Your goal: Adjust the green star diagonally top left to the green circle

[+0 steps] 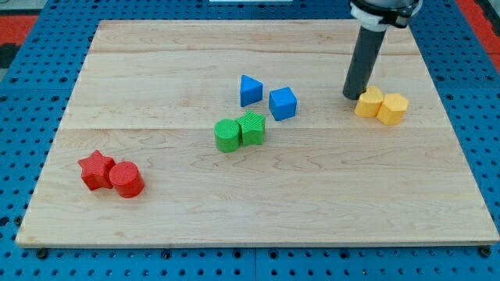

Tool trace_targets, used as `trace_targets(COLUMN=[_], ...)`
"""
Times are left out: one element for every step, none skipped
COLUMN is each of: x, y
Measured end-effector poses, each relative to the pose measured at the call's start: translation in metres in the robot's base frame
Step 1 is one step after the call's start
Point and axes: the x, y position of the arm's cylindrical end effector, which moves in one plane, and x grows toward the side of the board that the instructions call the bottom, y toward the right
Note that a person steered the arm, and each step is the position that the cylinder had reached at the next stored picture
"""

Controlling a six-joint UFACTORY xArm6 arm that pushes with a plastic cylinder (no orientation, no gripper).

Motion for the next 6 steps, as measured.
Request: trace_targets(x=[0.029, 0.076, 0.094, 0.059, 0.005, 0.005], y=[-0.030, -0.029, -0.099, -0.154, -0.183, -0.230])
